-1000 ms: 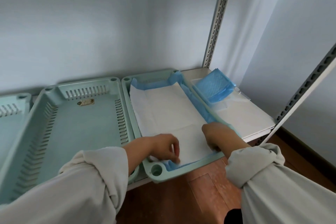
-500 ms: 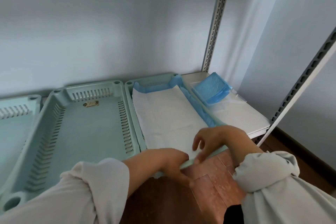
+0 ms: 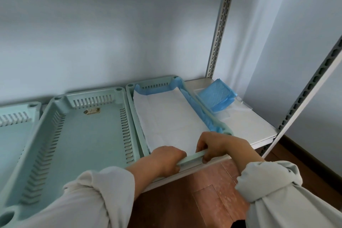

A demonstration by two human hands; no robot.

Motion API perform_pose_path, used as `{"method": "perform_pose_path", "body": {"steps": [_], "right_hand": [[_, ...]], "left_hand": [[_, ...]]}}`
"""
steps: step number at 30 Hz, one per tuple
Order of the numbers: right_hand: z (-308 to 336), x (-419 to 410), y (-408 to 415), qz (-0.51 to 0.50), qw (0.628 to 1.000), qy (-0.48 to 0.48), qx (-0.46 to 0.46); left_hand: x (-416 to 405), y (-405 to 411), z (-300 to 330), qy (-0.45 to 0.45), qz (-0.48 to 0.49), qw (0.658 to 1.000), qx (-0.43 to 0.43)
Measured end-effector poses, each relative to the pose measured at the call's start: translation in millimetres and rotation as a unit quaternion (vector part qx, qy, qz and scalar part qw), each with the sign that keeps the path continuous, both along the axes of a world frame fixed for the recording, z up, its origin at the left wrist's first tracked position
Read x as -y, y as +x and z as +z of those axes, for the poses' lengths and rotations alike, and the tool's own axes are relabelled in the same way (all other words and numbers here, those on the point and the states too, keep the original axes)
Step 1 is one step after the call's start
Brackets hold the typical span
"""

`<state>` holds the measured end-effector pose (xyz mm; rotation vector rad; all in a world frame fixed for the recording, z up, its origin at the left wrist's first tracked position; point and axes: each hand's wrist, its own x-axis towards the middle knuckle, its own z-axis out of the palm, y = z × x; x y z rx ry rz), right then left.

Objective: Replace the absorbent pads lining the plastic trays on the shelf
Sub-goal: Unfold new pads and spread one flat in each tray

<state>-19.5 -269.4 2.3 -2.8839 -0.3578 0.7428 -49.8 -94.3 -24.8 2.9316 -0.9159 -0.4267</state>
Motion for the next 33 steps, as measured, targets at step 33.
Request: {"method": "perform_pose_path", "body": {"steps": [33], "right_hand": [[-39, -24, 58, -0.05, 0.987, -0.139, -0.07]], "left_hand": [[-29, 76, -22, 0.227, 0.126, 0.965, -0.039]]}}
